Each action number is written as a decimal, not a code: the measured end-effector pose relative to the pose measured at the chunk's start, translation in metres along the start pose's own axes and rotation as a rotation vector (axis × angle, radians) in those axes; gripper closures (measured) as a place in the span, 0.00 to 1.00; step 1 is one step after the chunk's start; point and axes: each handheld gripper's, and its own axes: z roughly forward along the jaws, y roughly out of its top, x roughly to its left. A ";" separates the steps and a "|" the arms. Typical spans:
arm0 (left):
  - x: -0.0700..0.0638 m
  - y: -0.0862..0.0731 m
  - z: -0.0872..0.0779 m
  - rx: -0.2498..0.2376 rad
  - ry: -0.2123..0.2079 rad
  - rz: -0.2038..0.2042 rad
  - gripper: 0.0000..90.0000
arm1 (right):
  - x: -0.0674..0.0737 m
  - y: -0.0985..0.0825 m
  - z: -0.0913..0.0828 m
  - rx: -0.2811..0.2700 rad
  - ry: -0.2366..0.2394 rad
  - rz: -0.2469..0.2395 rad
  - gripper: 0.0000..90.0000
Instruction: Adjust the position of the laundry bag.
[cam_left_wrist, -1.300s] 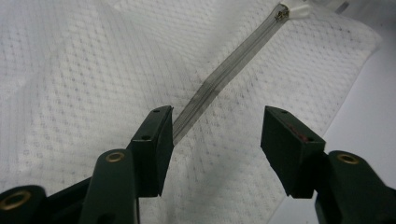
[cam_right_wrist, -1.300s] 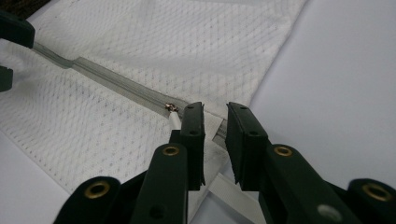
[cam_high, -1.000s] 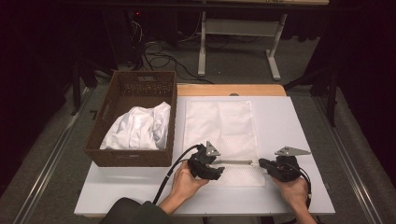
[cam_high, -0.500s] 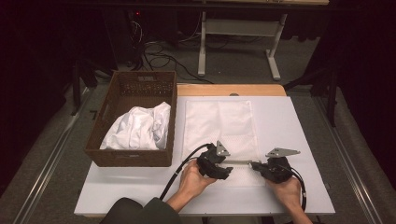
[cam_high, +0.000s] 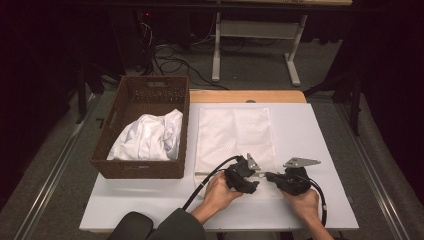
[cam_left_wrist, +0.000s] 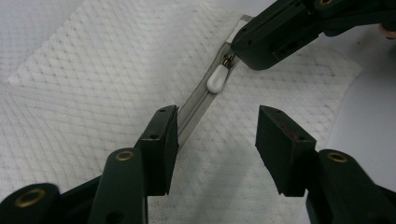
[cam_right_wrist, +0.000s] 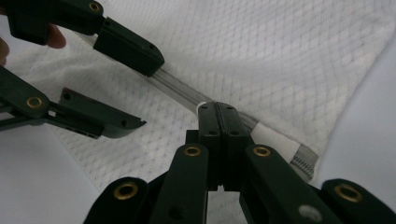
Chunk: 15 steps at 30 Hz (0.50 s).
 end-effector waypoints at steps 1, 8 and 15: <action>0.000 0.000 0.000 0.000 0.000 0.000 0.55 | 0.000 0.000 0.000 0.000 0.000 0.000 1.00; -0.002 0.008 0.005 0.001 0.000 -0.002 0.57 | -0.010 -0.002 -0.009 -0.021 -0.077 0.030 1.00; 0.001 0.013 0.019 -0.022 -0.005 -0.030 0.61 | -0.015 -0.005 -0.006 -0.005 -0.100 0.040 1.00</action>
